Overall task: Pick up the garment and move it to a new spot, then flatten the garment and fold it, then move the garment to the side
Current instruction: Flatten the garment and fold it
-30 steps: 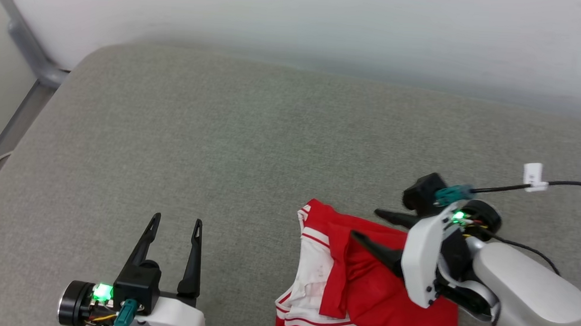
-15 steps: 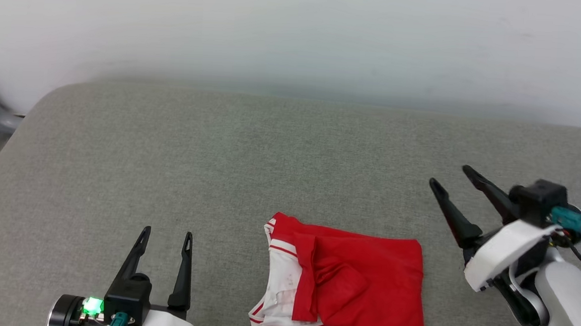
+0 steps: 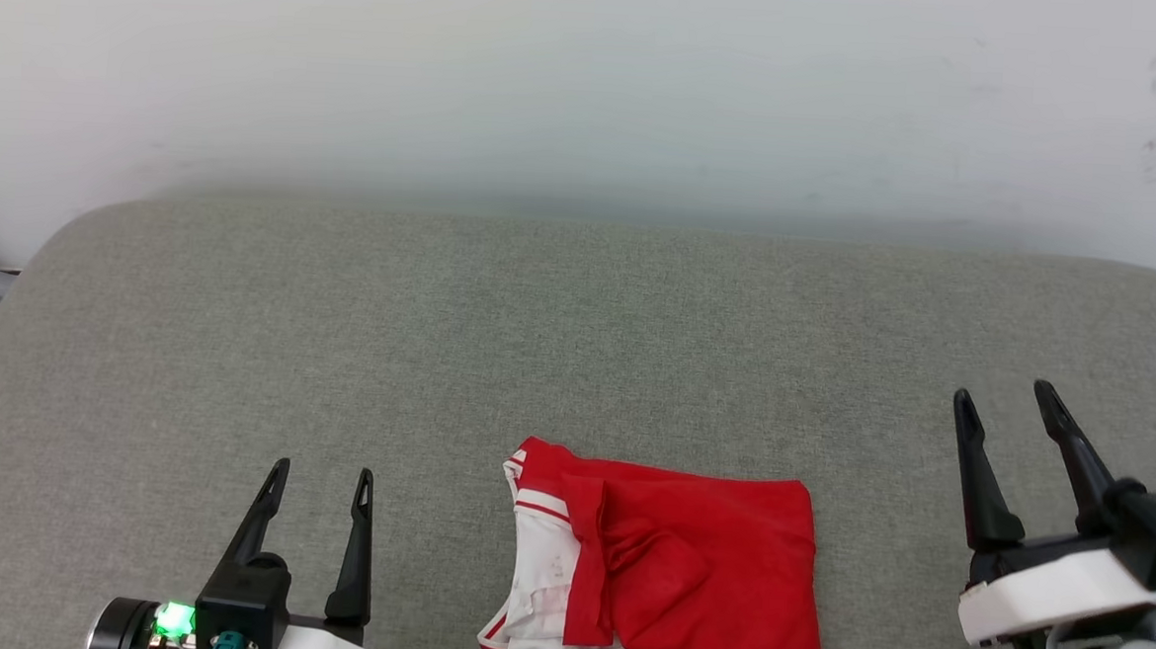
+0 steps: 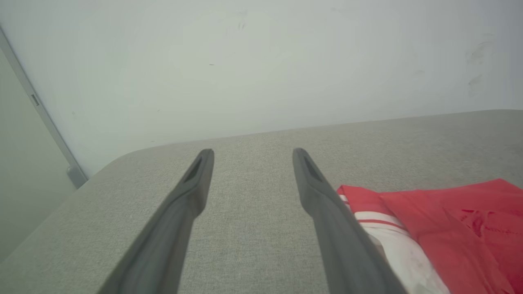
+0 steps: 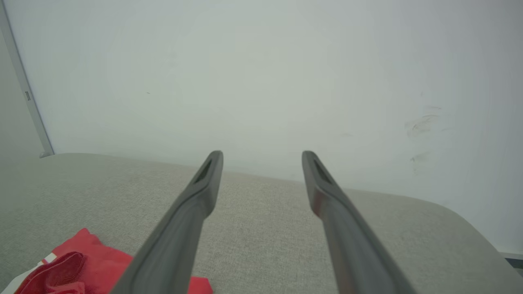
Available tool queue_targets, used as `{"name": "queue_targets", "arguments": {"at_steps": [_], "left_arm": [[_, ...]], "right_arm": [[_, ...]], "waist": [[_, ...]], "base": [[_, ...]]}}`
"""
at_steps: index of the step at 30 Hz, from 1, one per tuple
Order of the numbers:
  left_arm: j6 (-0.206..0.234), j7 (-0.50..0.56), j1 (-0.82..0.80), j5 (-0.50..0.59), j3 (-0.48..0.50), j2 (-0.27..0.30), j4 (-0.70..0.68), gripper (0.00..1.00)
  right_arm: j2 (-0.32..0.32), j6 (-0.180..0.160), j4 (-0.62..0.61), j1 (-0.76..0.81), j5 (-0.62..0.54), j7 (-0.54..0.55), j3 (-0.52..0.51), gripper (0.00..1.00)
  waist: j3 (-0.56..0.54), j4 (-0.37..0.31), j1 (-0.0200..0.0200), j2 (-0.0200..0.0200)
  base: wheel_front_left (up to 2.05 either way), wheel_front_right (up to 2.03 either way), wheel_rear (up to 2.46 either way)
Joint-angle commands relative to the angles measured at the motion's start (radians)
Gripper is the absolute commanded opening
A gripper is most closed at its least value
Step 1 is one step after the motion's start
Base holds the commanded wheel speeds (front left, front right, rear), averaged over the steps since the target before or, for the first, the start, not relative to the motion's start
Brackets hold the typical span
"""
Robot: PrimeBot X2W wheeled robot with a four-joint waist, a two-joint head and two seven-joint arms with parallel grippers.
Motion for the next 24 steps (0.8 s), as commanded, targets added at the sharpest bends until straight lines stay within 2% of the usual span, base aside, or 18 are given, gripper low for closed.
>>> {"name": "queue_targets", "arguments": {"at_steps": [1,14,24], "left_arm": [[0.005,-0.005,0.009,-0.002,-0.002,0.000,-0.003,1.00],[0.009,-0.005,0.029,-0.007,0.001,-0.001,-0.012,1.00],[-0.002,-0.005,0.046,-0.010,-0.005,0.004,-0.029,1.00]], "right_arm": [[0.020,-0.001,-0.023,0.033,-0.017,-0.007,-0.022,1.00],[0.109,-0.001,-0.168,0.192,-0.094,-0.012,-0.092,1.00],[0.145,-0.001,-0.152,0.274,-0.051,-0.012,-0.083,1.00]], "waist": [[-0.003,-0.002,0.0001,0.0000],[-0.021,-0.009,0.0001,0.0000],[-0.026,0.001,0.0001,0.0000]], "base": [[0.00,0.00,0.00],[0.00,0.00,0.00],[0.00,0.00,0.00]]}}
